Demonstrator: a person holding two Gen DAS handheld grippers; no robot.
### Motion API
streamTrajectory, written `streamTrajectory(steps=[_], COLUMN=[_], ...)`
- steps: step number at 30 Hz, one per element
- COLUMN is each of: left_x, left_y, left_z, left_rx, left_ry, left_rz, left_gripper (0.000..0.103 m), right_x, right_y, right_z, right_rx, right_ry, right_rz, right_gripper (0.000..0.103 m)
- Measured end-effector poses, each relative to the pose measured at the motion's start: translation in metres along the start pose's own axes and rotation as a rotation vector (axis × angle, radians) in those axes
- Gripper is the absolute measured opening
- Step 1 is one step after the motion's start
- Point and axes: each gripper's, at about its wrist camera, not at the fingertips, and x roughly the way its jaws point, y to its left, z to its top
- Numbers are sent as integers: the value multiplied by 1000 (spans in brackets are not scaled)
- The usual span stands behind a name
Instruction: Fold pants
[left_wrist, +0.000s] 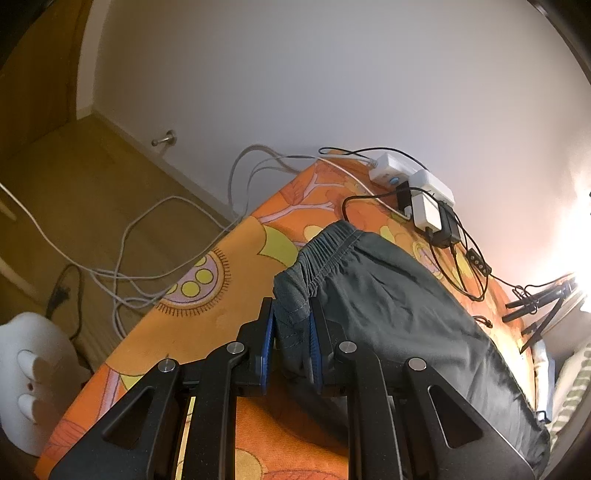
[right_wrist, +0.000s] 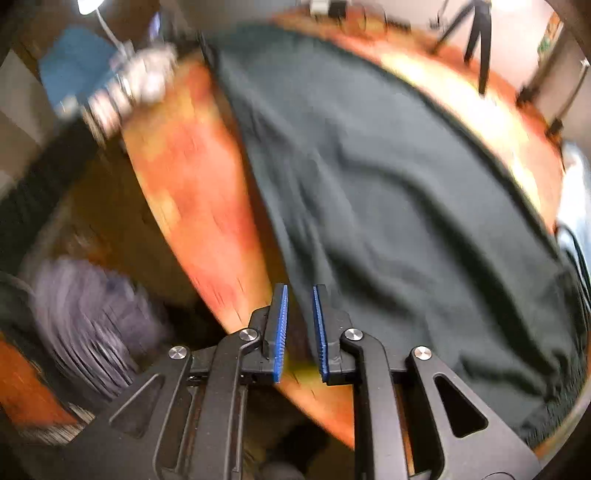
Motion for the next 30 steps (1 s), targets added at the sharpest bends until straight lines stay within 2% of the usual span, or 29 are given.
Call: streamTrajectory(steps=[5, 7, 10, 14, 19, 22, 23, 25, 30], left_x=[-7, -12, -21, -27, -36, -41, -43, -44, -46], left_y=[-12, -17, -26, -39, -69, -97, -106, -130, -172], left_z=[-2, -2, -2, -5, -15, -29, -36, -55, -114], left_rx=[54, 81, 122, 173, 262, 354, 389, 488, 786], left_ry=[-37, -51, -79, -104, -123, -125, -121, -103, -62], left_rz=[3, -1, -16, -33, -83, -121, -133, -151, -136], left_gripper=[15, 15, 15, 15, 15, 15, 15, 15, 15], right_x=[31, 53, 92, 142, 179, 173, 168, 160, 139], right_y=[1, 3, 8, -8, -13, -19, -21, -23, -22], right_z=[83, 120, 166, 212, 226, 230, 232, 239, 261], right_rx=[-2, 4, -12, 95, 88, 124, 141, 159, 206], right_ry=[-90, -99, -95, -51, -9, -48, -66, -102, -186], right_rz=[-49, -31, -67, 25, 6, 79, 104, 140, 239], right_gripper=[27, 29, 30, 30, 30, 35, 40, 44, 54])
